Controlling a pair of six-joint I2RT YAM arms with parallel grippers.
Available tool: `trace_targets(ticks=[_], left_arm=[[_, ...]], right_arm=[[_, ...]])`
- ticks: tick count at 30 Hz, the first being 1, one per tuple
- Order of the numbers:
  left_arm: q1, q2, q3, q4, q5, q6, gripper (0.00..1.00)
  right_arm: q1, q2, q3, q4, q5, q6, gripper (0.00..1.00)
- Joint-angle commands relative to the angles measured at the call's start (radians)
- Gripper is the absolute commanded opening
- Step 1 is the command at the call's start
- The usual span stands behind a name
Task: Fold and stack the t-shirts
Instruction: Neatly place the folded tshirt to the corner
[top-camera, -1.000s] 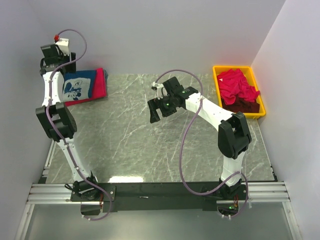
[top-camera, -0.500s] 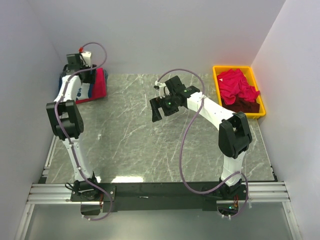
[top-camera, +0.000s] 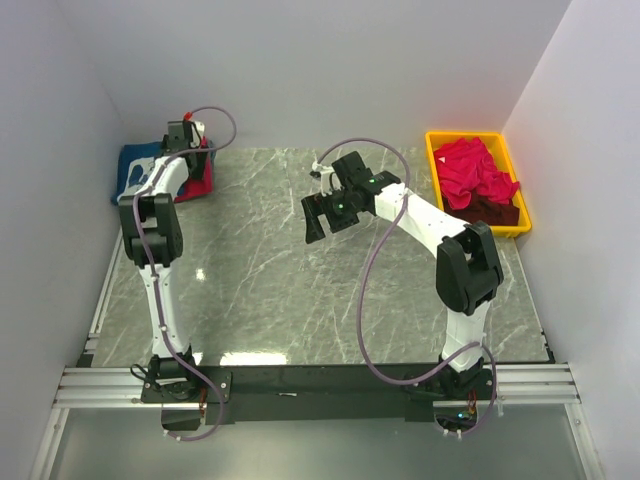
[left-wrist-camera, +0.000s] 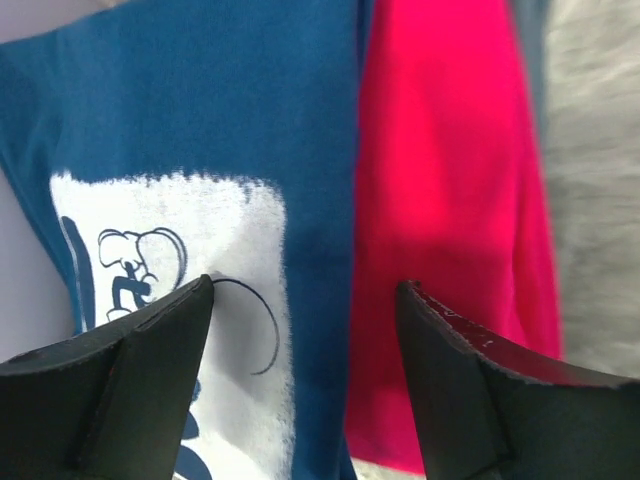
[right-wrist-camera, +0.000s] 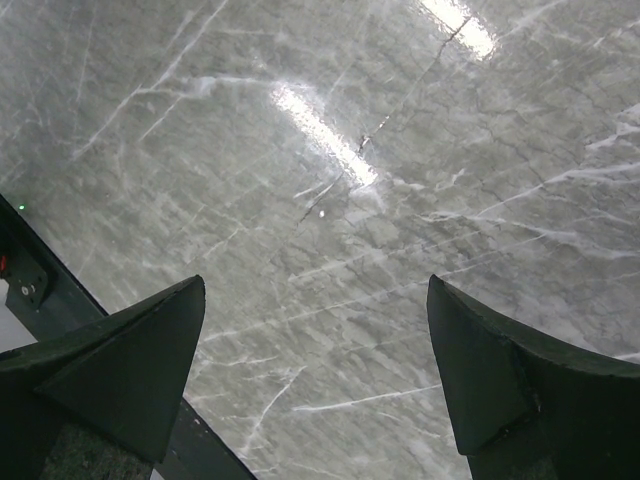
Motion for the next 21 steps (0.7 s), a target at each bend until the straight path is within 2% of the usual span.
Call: trace_targets(ticks=[1, 5, 8, 13, 21], left_arm=[[-0.002, 0.011, 0.06, 0.056, -0.112, 0.048, 0.77], [0.002, 0.015, 0.064, 0.082, -0.135, 0.063, 0.7], [0.006, 0.002, 0.068, 0.077, -0.123, 0.062, 0.68], [0.01, -0.029, 0.071, 0.071, -0.111, 0.08, 0.68], [0.015, 0.031, 0.133, 0.021, -0.111, 0.106, 0.69]], right_arm=[[-0.009, 0.007, 0.019, 0.01, -0.022, 0.012, 0.98], [-0.011, 0.003, 0.016, 0.011, -0.03, 0.014, 0.98], [-0.011, -0.004, 0.01, 0.014, -0.032, 0.014, 0.98], [-0.011, -0.011, -0.002, 0.022, -0.041, 0.015, 0.98], [-0.011, 0.001, 0.015, 0.014, -0.044, 0.02, 0.98]])
